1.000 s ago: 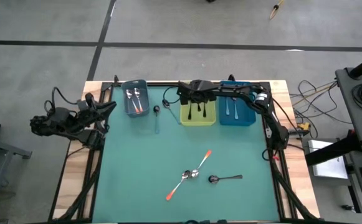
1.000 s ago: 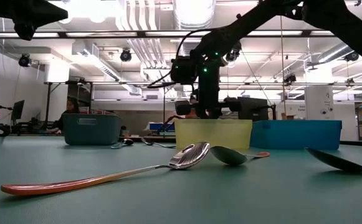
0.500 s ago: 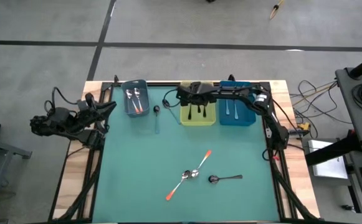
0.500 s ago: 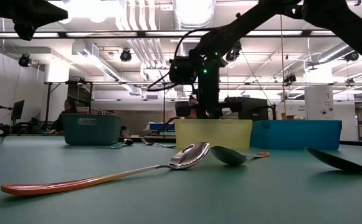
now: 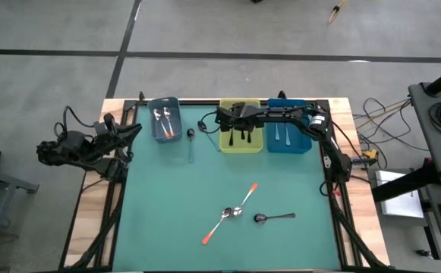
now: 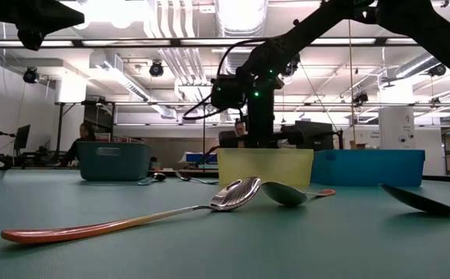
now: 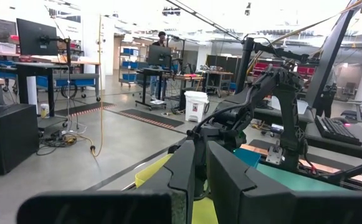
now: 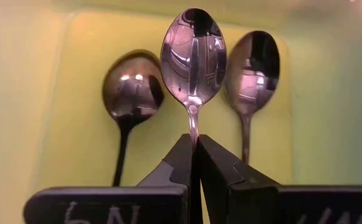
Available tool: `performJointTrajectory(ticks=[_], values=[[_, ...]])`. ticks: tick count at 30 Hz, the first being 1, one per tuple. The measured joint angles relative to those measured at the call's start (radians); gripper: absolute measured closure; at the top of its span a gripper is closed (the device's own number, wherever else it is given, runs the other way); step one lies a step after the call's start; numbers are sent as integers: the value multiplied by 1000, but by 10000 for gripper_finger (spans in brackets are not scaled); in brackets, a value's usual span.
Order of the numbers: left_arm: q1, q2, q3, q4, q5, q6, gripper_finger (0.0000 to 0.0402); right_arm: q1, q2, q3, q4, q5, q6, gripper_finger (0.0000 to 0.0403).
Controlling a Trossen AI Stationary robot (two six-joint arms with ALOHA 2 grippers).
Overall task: Sort silverware by color (type)
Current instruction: Put the black spoon into the yellow bin, then put the blue spoon into the blue bin
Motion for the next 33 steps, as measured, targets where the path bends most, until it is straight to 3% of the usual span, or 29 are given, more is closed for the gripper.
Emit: performJointTrajectory(ticks=[6, 20, 33], values=[[0, 0, 0, 0, 0, 0, 377, 0, 0, 0, 9, -8, 13, 388], [0, 0, 0, 0, 0, 0, 377, 4, -2, 0, 5, -10, -19, 315], [0, 0, 0, 0, 0, 0, 377, 87, -168, 19, -32, -11, -300, 306]])
